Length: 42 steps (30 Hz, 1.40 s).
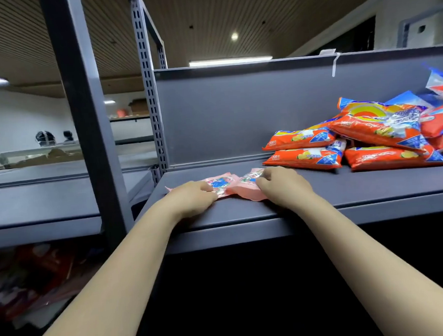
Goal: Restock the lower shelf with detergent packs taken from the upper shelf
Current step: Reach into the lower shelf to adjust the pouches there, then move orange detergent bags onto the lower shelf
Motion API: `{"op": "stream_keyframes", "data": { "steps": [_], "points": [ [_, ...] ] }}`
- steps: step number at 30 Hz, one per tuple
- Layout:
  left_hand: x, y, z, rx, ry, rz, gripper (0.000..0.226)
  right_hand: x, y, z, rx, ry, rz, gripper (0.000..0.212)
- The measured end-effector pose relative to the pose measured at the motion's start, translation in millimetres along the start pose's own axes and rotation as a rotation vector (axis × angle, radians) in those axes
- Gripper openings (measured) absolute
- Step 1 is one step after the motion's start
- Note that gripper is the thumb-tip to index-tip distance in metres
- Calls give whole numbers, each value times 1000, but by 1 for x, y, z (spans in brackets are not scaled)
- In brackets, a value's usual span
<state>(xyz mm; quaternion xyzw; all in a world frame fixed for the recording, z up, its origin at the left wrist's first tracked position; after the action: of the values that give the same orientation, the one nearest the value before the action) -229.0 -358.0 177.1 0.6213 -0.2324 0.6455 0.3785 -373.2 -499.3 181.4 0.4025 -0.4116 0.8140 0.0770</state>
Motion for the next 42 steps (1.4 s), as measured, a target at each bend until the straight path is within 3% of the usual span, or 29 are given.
{"op": "stream_keyframes", "data": {
  "steps": [4, 9, 15, 20, 24, 28, 32, 42],
  "points": [
    [1, -1, -18, 29, 81, -11, 34, 6, -7, -11, 25, 110, 27, 30],
    [10, 1, -55, 21, 322, 9, 30, 7, -31, -39, 187, 260, 116, 24],
    [35, -11, -116, -199, 591, -96, 26, -3, -81, -101, 469, 434, 385, 14],
    [47, -67, -174, -306, 745, -137, 20, -41, -128, -154, 563, 454, 521, 12],
    [37, -142, -193, -223, 687, -87, 20, -91, -165, -186, 580, 386, 538, 12],
    [10, -226, -197, -108, 494, 30, 29, -150, -198, -203, 549, 251, 517, 12],
    [-13, -306, -208, 9, 358, 80, 30, -216, -221, -211, 468, 54, 425, 25],
    [-42, -442, -217, 233, 172, 78, 34, -331, -242, -202, 269, -243, 292, 40]
  ]
}}
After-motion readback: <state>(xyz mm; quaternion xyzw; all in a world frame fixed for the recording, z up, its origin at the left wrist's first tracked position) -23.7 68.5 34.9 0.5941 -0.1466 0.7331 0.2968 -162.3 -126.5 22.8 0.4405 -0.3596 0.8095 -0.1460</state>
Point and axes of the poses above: each hand's wrist, its own z-axis towards the middle knuckle, its own x-axis out of the back of the hand, y = z × x, the point moved 7 cm from there along z, towards the middle knuckle, and after that the axes turned 13 degrees about z, right-handed, at the moved point
